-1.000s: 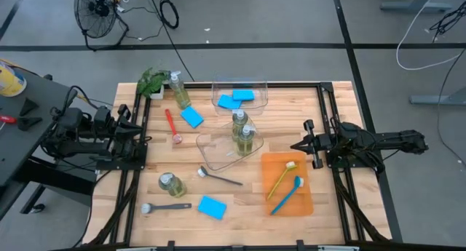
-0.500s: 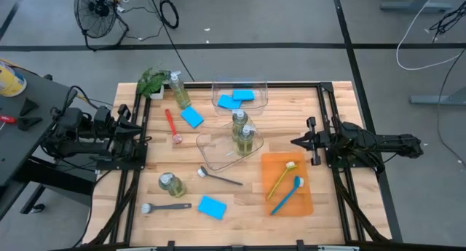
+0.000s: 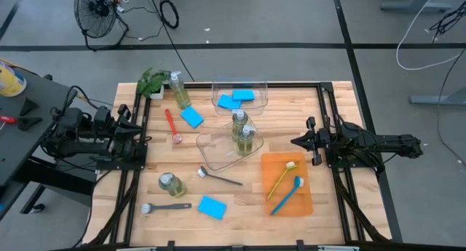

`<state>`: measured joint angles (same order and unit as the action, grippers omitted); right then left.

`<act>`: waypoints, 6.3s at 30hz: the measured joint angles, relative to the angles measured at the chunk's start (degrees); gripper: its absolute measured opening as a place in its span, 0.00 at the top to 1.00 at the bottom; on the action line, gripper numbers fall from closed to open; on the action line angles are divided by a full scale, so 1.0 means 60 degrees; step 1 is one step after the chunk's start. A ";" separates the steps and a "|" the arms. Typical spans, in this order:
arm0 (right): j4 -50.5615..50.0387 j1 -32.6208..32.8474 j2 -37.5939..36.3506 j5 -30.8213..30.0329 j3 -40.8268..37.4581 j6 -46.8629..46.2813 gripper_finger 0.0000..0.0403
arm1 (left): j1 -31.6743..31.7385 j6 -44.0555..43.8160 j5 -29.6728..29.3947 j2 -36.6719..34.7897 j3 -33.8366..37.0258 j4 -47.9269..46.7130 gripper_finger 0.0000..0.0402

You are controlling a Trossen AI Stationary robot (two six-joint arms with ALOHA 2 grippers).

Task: Pick & Place Kitchen Sink Supplies
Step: Put the green dish soap into the bottom transparent bin

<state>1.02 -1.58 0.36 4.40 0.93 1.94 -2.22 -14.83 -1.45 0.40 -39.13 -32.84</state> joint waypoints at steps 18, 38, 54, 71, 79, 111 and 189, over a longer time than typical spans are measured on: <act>-0.0055 0.0004 0.0149 -0.0356 0.0000 -0.0856 0.98 | 0.0002 0.0000 0.0002 0.0000 0.0000 0.0004 0.91; -0.0051 0.0004 0.0149 -0.0331 0.0000 -0.0493 0.98 | 0.0000 0.0000 0.0004 0.0000 0.0000 0.0004 0.91; -0.0048 0.0004 0.0153 -0.0334 0.0000 -0.0489 0.98 | 0.0002 0.0118 -0.0002 0.0000 0.0000 0.0002 0.91; -0.0048 0.0004 0.0153 -0.0334 0.0000 -0.0482 0.98 | 0.0002 -0.0469 -0.0036 0.0000 0.0000 0.0006 0.91; -0.0047 0.0004 0.0153 -0.0334 0.0000 -0.0482 0.98 | 0.0000 -0.0437 -0.0036 0.0000 0.0000 0.0004 0.91; -0.0047 0.0004 0.0153 -0.0334 0.0000 -0.0482 0.98 | 0.0000 0.0396 -0.0669 0.0000 0.0029 -0.0038 0.85; -0.0048 0.0004 0.0150 -0.0338 0.0000 -0.0483 0.98 | 0.0029 0.1423 -0.2477 0.2253 0.0025 -0.0272 0.41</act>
<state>0.73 -1.56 1.26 2.37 0.93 -0.96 -2.04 -6.29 -16.32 13.92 -38.99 -34.47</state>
